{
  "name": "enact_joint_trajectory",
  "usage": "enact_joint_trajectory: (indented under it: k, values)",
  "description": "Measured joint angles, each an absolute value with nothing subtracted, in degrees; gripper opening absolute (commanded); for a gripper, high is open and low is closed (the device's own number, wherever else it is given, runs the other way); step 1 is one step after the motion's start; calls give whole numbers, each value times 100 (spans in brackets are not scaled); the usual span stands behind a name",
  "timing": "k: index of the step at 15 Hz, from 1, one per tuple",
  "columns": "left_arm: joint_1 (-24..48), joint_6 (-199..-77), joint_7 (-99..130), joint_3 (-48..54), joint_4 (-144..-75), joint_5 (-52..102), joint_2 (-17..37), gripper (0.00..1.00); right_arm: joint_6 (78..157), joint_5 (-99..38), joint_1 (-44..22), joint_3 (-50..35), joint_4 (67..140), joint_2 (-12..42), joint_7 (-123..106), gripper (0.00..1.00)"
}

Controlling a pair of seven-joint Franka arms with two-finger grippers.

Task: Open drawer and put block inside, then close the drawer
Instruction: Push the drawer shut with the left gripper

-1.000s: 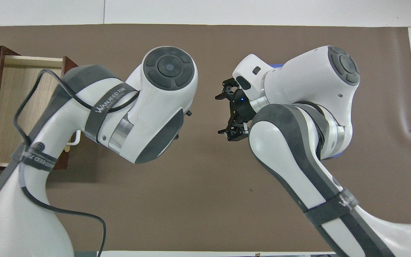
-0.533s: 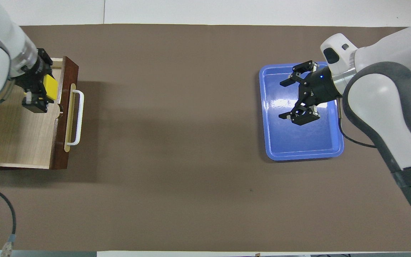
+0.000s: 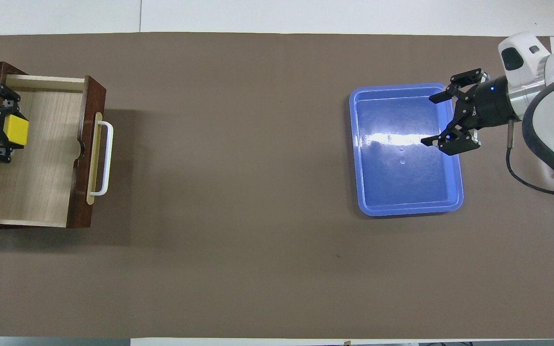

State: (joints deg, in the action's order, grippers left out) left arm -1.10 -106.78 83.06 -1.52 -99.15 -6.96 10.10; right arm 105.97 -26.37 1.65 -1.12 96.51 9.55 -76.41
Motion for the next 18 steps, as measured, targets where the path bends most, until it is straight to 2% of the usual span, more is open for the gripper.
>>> enact_joint_trajectory:
  k: [4,5,6,7,10,13,15,18]
  values:
    - [174,-10951,8684,-18,-10939,-680,466,0,10193,-2240,165,-112,9361,793,-6707,100]
    - [210,-11090,8724,-10,-11139,-680,360,23,10097,-2112,165,-112,9297,747,-6445,100]
    - [203,-11235,8727,-14,-11327,-680,274,94,9997,-1995,166,-111,9249,689,-6160,100]
    - [190,-11324,8703,-37,-11475,-680,205,100,9881,-1855,166,-110,9197,620,-5868,100]
    - [184,-11366,8658,-86,-11541,-680,105,100,9410,-1411,168,-107,9004,403,-4940,100]
    - [219,-10924,8697,-39,-10886,-477,51,100,8875,-1011,203,-92,8767,267,-3936,100]
    - [549,-10754,8936,-8,-10502,-296,81,100,8547,-785,226,-45,8675,173,-3238,100]
    - [1250,-10800,9336,44,-10621,-365,236,100,8221,-370,241,34,8639,4,-2286,100]
